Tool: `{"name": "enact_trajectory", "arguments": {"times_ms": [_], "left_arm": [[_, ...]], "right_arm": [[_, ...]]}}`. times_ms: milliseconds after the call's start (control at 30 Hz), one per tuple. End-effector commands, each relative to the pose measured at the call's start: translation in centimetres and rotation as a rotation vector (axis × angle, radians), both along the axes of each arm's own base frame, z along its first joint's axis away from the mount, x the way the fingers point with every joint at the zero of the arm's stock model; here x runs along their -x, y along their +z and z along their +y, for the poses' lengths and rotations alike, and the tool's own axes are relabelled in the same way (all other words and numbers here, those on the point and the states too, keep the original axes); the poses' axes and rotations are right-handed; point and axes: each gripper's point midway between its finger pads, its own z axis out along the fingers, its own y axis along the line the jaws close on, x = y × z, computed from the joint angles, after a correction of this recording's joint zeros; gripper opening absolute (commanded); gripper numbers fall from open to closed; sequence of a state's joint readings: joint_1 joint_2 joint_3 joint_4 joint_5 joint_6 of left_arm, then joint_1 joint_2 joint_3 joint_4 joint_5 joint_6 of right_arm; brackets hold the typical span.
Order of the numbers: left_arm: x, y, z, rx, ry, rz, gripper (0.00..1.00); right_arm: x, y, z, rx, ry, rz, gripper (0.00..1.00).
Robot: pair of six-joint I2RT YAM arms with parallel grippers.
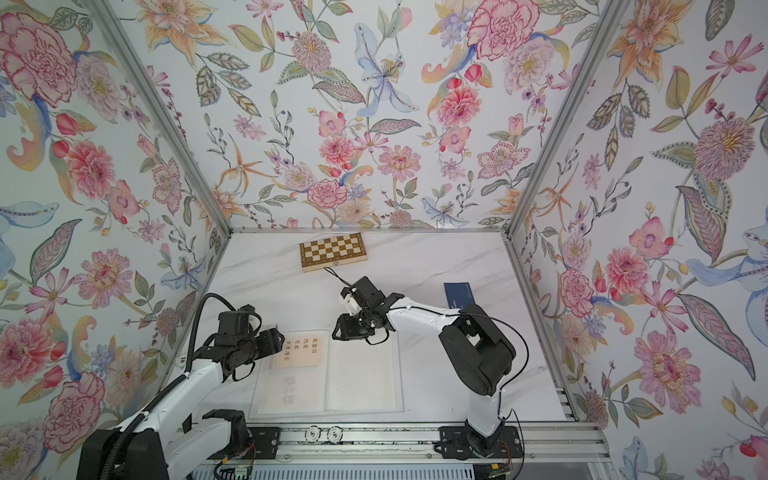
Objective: Place the photos into the photo albums
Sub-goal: Insert the photo into the photo album, then pick up the photo at the center of the board.
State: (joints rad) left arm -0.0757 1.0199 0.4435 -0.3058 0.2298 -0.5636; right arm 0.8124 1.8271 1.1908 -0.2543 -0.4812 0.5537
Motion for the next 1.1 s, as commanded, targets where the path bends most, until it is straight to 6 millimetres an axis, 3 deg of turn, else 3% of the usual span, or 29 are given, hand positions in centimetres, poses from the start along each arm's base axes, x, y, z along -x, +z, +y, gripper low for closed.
{"name": "enact_trajectory", "arguments": {"times_ms": [0, 267, 533, 800, 1067], "left_arm": [[-0.7, 2.1, 0.0, -0.042, -0.023, -0.038, 0.73], [-2.0, 4.5, -2.6, -0.051, -0.107, -0.099, 0.73], [-3.5, 6.5, -7.7, -0.057, -0.257, -0.131, 0.74], [-4.4, 7.6, -13.7, -0.057, -0.424, -0.143, 0.75], [-4.5, 7.6, -18.8, -0.038, -0.554, -0.147, 0.76]], "right_arm": [[-0.7, 0.6, -2.0, 0.018, -0.030, -0.030, 0.41], [-3.6, 2.3, -7.7, 0.027, -0.150, -0.077, 0.41], [-7.4, 3.5, -17.4, 0.030, -0.405, -0.104, 0.44], [-8.9, 2.5, -26.8, 0.098, -0.675, -0.112, 0.55], [-10.0, 1.6, -31.9, 0.202, -0.821, -0.134, 0.56]]}}
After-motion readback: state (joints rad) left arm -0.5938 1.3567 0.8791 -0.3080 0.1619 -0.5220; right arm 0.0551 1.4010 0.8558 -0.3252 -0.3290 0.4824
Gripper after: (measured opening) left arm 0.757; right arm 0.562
